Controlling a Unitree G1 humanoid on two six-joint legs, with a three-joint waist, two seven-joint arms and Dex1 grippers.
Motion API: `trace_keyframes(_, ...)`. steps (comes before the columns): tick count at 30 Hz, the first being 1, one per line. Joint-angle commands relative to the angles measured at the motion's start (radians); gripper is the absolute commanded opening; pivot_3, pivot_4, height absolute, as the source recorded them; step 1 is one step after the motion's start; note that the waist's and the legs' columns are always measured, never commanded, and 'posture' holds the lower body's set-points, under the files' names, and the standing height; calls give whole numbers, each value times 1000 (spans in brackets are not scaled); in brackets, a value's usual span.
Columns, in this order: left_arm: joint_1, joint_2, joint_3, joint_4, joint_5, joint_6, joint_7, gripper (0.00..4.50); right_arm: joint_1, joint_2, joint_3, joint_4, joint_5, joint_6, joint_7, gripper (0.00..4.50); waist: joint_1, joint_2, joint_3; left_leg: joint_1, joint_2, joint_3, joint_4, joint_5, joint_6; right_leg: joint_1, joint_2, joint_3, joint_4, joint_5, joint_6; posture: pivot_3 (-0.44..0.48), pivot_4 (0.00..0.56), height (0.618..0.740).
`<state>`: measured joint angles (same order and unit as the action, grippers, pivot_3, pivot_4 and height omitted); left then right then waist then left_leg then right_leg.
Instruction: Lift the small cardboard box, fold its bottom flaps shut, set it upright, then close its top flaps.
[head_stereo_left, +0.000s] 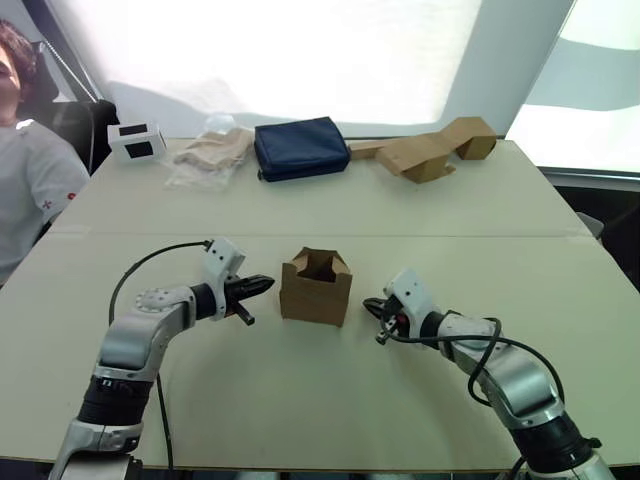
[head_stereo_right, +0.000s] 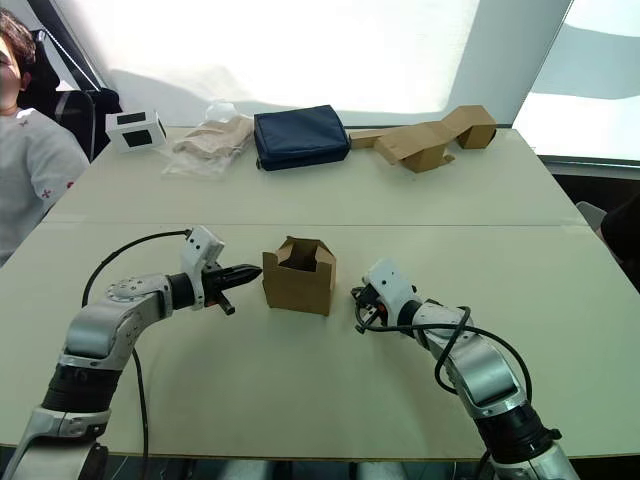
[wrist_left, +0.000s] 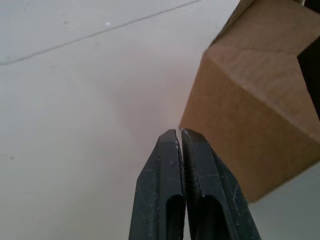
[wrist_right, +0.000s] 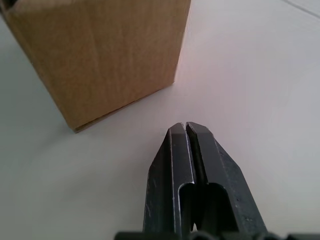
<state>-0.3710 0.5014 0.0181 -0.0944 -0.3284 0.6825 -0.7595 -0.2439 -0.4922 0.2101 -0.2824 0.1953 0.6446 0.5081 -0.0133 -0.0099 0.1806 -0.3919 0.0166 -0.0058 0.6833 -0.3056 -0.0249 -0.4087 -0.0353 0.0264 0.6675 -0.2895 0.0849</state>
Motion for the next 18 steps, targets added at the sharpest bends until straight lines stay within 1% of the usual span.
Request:
trace_keyframes(1,31,-36,-9,-19,-7,-16,33,124,-26,28,23,15,-32,-42,-2,0,-3,0,0,0,0,0,0,0,0,0,0,0,0,0,0,0,150,740)
trace_keyframes(4,46,-52,-15,-26,-9,-14,40,124,-32,46,28,32,-41,-49,2,0,-1,0,0,0,0,0,0,0,0,0,0,0,0,0,0,0,150,740)
trace_keyframes(7,76,-59,-40,-56,-20,-3,36,124,-21,58,24,11,-27,-46,20,0,-1,0,0,0,0,0,0,0,0,0,0,0,1,0,0,0,150,740)
trace_keyframes(11,120,-48,-67,-103,-30,14,29,124,43,51,42,-75,2,-58,69,0,0,0,0,0,0,0,-1,0,0,0,0,0,0,0,0,0,150,740)
trace_keyframes(18,178,-22,-81,-205,-103,93,-13,124,119,32,16,-120,-4,-41,66,0,0,0,-1,1,0,-1,-1,0,0,1,-1,0,0,0,0,0,150,740)
